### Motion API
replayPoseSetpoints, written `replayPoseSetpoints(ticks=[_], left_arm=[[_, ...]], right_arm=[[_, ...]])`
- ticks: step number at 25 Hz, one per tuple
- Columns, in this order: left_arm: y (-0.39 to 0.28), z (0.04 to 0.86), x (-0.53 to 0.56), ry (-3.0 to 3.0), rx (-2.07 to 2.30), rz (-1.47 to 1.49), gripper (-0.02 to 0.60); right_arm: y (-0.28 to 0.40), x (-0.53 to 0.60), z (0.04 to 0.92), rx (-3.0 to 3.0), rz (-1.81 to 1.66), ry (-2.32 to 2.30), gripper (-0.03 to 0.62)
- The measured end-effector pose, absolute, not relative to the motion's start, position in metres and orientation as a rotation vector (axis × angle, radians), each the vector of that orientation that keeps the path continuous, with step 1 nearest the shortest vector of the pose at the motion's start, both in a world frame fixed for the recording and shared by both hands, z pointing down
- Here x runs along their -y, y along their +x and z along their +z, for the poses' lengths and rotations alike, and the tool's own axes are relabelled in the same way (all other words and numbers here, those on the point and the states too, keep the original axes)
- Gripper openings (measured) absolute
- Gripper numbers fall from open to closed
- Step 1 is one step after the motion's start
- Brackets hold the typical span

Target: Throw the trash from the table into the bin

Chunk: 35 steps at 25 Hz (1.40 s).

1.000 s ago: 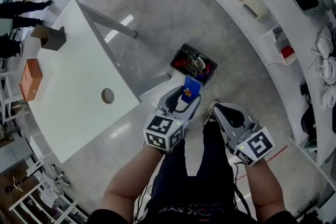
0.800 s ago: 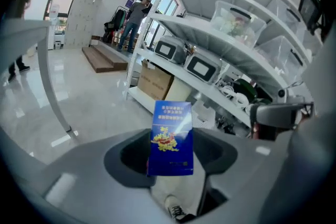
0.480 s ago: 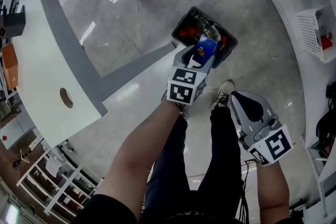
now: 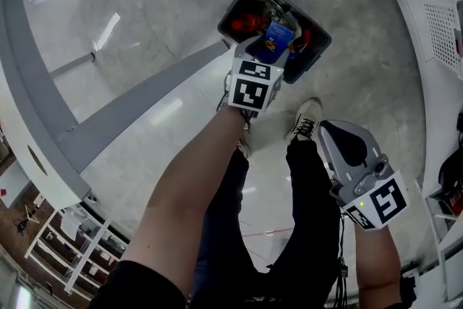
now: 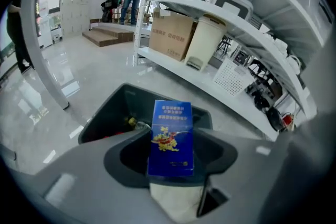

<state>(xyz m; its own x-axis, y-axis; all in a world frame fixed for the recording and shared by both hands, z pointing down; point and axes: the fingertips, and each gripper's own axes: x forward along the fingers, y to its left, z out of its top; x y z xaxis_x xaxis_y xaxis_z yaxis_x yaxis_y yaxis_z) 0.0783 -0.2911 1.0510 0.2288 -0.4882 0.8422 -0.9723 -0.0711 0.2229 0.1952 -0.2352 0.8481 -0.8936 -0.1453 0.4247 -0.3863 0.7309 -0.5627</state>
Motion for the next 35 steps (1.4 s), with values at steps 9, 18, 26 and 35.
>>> replayPoseSetpoints(ticks=[9, 18, 26, 35], left_arm=[[0.086, 1.053, 0.294, 1.742, 1.353, 0.763, 0.294], [0.083, 1.015, 0.288, 1.77, 1.429, 0.725, 0.009], [0.094, 0.93, 0.279, 1.87, 1.429, 0.6, 0.008], [0.116, 0.775, 0.233, 1.976, 1.437, 0.417, 0.008]], right_arm=[[0.199, 0.23, 0.854, 2.569, 0.961, 0.439, 0.0], [0.194, 0.231, 0.845, 2.572, 0.925, 0.462, 0.0], [0.181, 0.231, 0.798, 2.61, 0.864, 0.474, 0.0], [0.172, 0.224, 0.704, 2.654, 0.779, 0.469, 0.0]])
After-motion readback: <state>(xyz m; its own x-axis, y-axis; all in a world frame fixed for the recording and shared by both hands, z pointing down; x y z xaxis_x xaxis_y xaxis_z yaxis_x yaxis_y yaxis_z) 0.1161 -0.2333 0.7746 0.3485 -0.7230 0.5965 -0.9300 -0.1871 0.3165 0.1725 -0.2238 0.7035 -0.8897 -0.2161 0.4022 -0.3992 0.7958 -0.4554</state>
